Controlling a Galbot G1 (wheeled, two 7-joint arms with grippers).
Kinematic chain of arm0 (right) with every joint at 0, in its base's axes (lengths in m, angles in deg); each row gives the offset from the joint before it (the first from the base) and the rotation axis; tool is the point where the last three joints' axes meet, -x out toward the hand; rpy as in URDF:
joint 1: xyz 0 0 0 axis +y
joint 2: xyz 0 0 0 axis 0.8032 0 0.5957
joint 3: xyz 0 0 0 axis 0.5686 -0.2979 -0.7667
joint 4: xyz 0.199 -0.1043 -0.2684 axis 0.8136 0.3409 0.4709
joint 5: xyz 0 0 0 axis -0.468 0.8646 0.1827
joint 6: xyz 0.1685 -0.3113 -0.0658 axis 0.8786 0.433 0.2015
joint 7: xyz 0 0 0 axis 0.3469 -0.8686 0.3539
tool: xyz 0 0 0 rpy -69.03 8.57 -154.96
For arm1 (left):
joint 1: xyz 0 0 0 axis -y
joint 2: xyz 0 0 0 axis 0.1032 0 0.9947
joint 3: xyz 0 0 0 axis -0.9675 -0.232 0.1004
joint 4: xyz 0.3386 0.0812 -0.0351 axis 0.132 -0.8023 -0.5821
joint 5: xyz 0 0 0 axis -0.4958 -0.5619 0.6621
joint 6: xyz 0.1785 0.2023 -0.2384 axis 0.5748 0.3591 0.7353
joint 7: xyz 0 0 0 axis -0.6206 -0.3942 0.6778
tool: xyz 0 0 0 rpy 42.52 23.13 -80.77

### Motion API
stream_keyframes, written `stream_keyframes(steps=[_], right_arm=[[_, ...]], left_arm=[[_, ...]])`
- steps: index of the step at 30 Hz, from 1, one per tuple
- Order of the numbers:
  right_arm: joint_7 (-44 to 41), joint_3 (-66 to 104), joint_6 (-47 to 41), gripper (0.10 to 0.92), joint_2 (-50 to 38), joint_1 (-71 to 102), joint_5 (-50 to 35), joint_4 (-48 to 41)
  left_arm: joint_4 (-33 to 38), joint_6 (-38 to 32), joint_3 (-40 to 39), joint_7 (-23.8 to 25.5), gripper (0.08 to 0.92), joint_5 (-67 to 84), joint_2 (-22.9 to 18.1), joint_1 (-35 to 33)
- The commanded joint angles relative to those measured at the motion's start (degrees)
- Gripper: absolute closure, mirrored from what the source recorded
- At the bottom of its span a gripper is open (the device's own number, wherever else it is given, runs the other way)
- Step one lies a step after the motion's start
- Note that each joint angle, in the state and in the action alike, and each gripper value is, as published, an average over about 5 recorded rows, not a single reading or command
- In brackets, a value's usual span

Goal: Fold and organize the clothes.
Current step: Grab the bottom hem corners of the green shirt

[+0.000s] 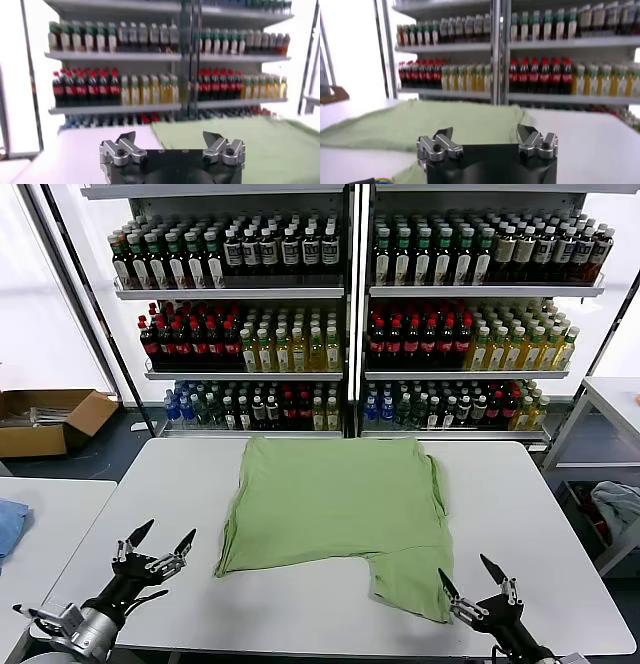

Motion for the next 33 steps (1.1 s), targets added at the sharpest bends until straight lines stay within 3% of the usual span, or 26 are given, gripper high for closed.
stream_keyframes(steps=[1, 17, 22, 33], right_arm=[[6.6, -3.0, -9.9, 0.203, -1.2, 0.6, 1.6, 0.8], [9.1, -6.9, -12.9, 0.209, 1.4, -1.6, 2.9, 0.6], [9.2, -9.0, -12.7, 0.319, 2.2, -1.7, 4.7, 0.2], [9.0, -9.2, -11.2, 0.622, 2.7, -0.2, 4.6, 0.6]], left_arm=[[-5.4, 11.3, -11.5, -5.6, 0.177, -1.3, 8.0, 6.9], [-7.9, 14.1, -15.8, -7.5, 0.177, -2.3, 7.5, 9.2], [-8.1, 14.0, -15.9, -7.3, 0.218, -2.9, 6.5, 8.6], [-5.2, 14.0, -16.4, -7.0, 0.536, -4.3, 4.7, 5.5]])
